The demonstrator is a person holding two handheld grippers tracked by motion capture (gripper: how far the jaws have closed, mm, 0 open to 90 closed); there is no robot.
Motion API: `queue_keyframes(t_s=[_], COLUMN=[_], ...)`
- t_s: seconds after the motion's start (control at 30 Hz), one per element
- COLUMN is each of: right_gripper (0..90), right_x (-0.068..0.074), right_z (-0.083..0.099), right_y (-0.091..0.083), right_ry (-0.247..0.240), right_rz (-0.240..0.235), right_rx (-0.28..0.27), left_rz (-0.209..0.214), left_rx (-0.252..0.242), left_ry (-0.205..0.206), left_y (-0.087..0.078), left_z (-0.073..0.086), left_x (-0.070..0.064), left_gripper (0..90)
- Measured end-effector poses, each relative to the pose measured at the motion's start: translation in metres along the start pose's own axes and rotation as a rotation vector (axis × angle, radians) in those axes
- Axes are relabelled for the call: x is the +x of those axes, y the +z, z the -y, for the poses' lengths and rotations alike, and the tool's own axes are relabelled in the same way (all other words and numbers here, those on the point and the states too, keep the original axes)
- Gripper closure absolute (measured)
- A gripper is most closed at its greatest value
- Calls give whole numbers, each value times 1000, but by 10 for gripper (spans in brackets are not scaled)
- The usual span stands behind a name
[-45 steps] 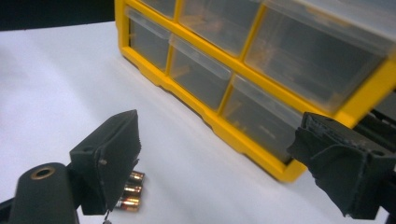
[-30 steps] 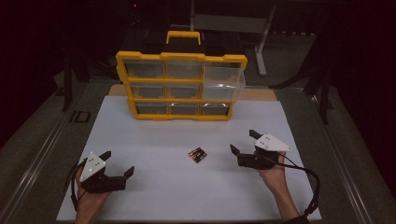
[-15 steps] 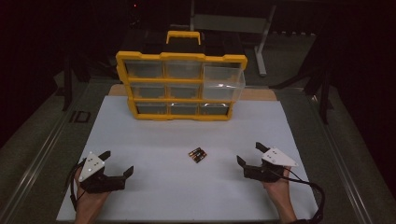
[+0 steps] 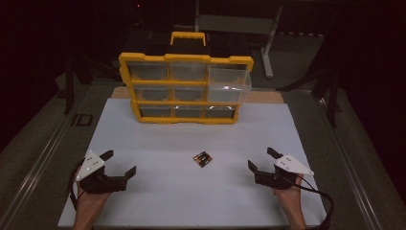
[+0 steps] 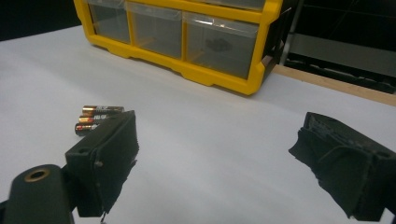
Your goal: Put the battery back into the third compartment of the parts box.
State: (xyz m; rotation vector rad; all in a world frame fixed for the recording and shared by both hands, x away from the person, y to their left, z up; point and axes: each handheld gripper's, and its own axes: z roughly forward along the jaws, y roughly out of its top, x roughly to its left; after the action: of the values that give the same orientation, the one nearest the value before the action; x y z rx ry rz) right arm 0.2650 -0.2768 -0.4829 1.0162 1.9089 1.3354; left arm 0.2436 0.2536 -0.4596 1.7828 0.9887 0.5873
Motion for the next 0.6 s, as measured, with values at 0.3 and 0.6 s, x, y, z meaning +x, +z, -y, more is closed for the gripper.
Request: queue_keyframes(t_s=[0.3,0.6], right_gripper=[121,122], right_x=[2,4], right_z=[2,2], right_y=[0,1], right_ry=[-15,-30], right_rz=[2,3], right_rx=[-3,-4], left_rz=[75,102], left_rx=[28,48], left_ry=[45,83], left_y=[14,35], left_z=[-34,-55], left_x=[-1,-9], left_gripper=[0,0])
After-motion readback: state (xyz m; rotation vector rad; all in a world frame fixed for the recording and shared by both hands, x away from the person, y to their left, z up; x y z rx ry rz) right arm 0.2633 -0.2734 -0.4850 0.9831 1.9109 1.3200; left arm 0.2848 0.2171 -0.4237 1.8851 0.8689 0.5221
